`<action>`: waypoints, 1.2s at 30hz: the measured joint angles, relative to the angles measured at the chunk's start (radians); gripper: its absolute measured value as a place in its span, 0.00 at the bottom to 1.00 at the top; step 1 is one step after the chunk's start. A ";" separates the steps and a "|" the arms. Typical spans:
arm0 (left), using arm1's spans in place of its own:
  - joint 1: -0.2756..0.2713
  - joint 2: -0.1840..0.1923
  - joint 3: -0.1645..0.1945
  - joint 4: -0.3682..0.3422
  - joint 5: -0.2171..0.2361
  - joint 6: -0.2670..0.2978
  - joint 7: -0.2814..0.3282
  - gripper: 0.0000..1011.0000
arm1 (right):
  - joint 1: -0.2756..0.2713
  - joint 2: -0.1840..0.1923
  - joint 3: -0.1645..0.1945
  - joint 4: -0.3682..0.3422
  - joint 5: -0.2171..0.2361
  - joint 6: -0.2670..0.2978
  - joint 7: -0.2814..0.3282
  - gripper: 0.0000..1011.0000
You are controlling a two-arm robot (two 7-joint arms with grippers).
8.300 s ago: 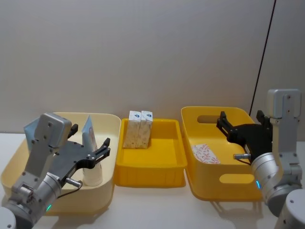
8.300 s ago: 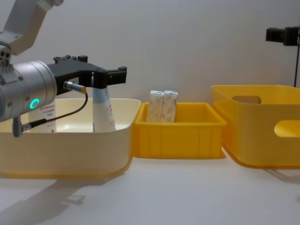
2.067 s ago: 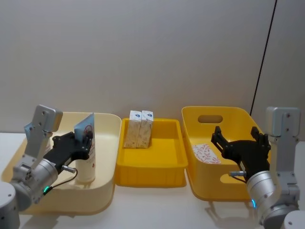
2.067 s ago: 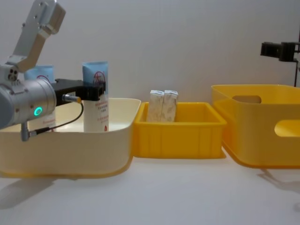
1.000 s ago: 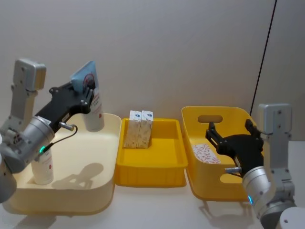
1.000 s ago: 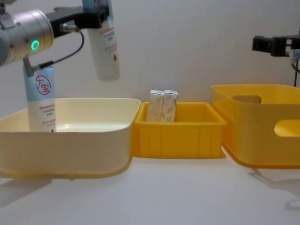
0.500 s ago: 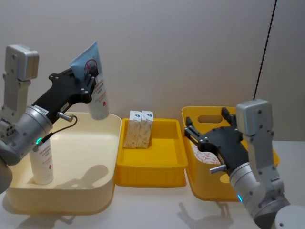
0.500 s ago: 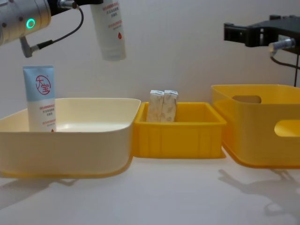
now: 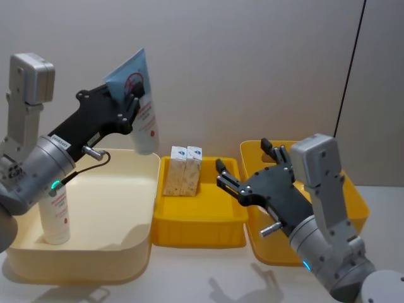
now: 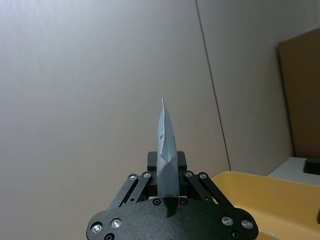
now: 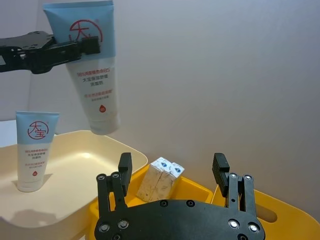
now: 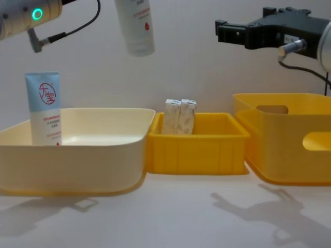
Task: Bimanual collaborative sorting of washing and personal care products
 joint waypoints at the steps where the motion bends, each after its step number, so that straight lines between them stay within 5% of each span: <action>1: -0.001 0.002 0.003 -0.003 -0.001 -0.002 -0.005 0.19 | 0.002 0.001 -0.002 0.002 0.000 -0.001 0.001 0.99; 20: -0.001 0.037 0.039 -0.066 -0.016 0.001 -0.054 0.20 | 0.073 -0.048 -0.059 0.115 -0.089 -0.021 -0.070 0.99; 36: -0.006 0.038 0.055 -0.061 -0.025 0.005 -0.045 0.19 | 0.112 -0.032 -0.092 0.133 -0.044 0.008 0.062 0.99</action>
